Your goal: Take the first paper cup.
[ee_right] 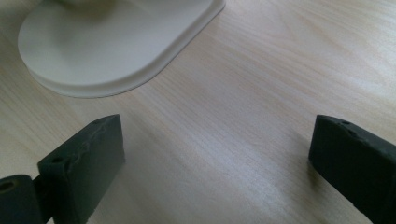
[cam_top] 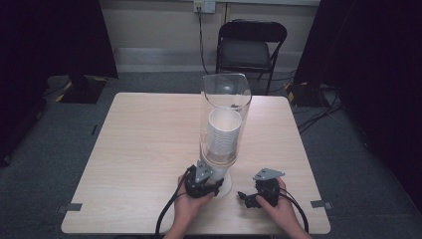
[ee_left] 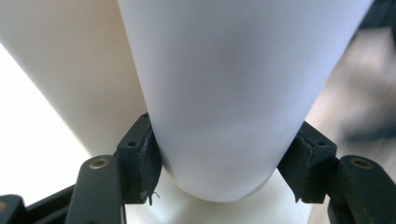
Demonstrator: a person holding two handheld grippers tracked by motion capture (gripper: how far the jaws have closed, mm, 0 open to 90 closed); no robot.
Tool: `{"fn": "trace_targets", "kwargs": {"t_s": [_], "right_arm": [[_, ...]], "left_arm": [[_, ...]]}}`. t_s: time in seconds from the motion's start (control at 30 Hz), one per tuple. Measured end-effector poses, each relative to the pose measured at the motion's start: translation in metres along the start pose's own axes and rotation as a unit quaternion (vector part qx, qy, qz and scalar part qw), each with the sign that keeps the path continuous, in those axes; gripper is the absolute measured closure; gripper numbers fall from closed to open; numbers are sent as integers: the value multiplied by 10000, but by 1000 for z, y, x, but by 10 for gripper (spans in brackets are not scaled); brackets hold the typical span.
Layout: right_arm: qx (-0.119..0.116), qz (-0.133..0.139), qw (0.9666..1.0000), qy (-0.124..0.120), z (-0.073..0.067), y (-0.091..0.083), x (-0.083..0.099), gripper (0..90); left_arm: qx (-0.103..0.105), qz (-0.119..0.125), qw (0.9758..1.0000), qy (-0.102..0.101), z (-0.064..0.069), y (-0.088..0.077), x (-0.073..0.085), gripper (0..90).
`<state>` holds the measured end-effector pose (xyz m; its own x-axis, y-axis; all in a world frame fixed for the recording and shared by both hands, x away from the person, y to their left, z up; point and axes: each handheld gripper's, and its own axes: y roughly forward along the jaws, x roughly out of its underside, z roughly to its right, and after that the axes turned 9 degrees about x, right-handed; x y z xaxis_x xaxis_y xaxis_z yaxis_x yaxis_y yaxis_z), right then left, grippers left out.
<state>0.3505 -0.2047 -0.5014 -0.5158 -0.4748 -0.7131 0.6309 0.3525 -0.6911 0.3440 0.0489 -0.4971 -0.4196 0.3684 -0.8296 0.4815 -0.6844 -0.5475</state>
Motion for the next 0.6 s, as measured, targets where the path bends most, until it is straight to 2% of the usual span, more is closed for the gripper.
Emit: {"fn": "trace_targets", "kwargs": {"t_s": [0.03, 0.07, 0.13, 0.2, 0.27, 0.33, 0.47, 0.5, 0.53, 0.6], "right_arm": [[-3, 9, 10000, -15, 0, 0, 0, 28], [4, -2, 10000, 7, 0, -1, 0, 27], [4, -1, 10000, 3, 0, 0, 0, 22], [7, -15, 10000, -27, 0, 0, 0, 16], [12, -21, 10000, -27, 0, 0, 0, 14], [15, -25, 10000, -30, 0, 0, 0, 13], [17, -27, 10000, -28, 0, 0, 0, 13], [11, -23, 10000, -26, 0, 1, 0, 13], [18, -27, 10000, -28, 0, 0, 0, 12], [18, -29, 10000, -29, 0, 0, 0, 13]], "left_arm": [[130, 337, 9993, -15, 2, -5, -1, 368], [105, 418, 9991, -15, 3, -7, -3, 367], [139, 381, 9992, -19, 0, -15, -10, 366], [195, 240, 9995, 29, -2, -19, -11, 365], [222, 93, 9996, 112, -4, -23, -7, 364], [253, -76, 9996, 114, -4, -25, -1, 363], [318, -454, 9983, 206, -5, -34, 9, 362], [311, -458, 9983, 153, -5, -36, 10, 361], [302, -493, 9981, 210, -7, -38, 10, 361], [283, -543, 9979, 185, -7, -41, 12, 361]]}}
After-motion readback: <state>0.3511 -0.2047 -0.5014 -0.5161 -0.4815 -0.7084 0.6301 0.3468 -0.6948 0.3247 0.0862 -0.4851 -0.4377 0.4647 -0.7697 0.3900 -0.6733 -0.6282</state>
